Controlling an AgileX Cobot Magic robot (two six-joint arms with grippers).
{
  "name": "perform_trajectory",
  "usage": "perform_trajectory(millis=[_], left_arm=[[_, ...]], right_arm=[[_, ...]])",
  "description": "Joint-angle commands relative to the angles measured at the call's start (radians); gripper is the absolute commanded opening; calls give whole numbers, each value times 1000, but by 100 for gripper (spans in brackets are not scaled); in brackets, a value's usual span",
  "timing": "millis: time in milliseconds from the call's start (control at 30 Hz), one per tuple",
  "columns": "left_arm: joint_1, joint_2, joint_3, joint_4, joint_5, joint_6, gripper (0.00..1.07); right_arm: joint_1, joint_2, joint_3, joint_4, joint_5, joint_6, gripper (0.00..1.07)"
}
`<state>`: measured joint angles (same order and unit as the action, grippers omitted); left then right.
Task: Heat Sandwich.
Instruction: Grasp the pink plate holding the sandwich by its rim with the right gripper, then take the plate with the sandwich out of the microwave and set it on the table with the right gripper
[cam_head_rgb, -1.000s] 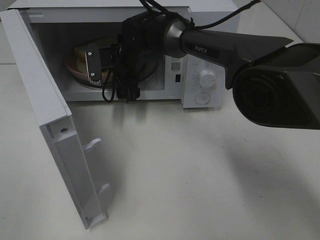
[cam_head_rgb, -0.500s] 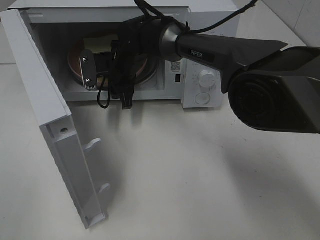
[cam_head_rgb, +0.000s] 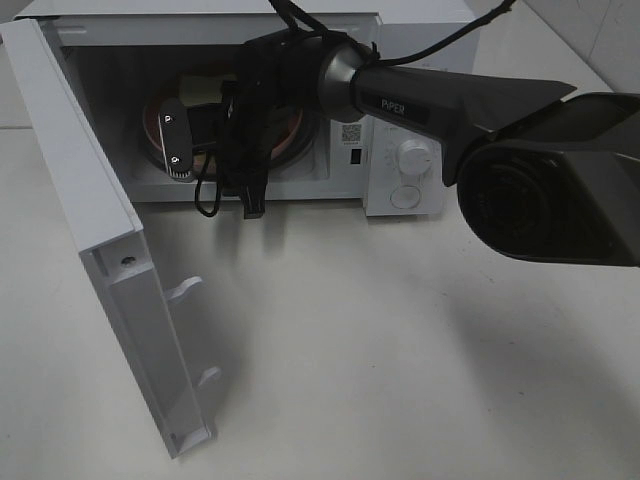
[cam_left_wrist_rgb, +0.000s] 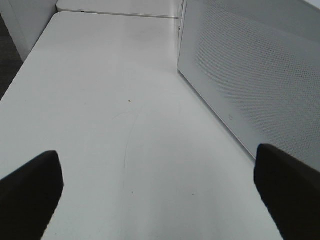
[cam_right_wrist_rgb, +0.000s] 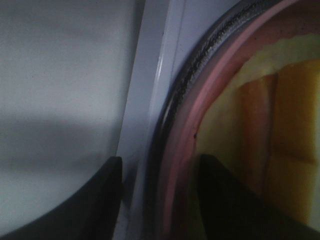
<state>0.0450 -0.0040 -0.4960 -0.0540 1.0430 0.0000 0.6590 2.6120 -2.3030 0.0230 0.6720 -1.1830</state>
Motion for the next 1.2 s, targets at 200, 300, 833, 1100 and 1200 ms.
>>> perform_trajectory(millis=[200, 300, 833, 1100, 1200], left_arm=[[1, -20, 3, 6, -12, 0, 98], [1, -20, 3, 6, -12, 0, 98], [1, -20, 3, 8, -12, 0, 98], [1, -20, 3, 8, -12, 0, 98], [1, -20, 3, 8, -12, 0, 98]], right_arm=[[-8, -24, 35, 6, 15, -88, 0], [-8, -50, 71, 6, 8, -94, 0], [15, -123, 185, 26, 15, -200, 0], [15, -196, 299, 23, -38, -318, 0], [14, -239, 363, 24, -111, -362, 0]])
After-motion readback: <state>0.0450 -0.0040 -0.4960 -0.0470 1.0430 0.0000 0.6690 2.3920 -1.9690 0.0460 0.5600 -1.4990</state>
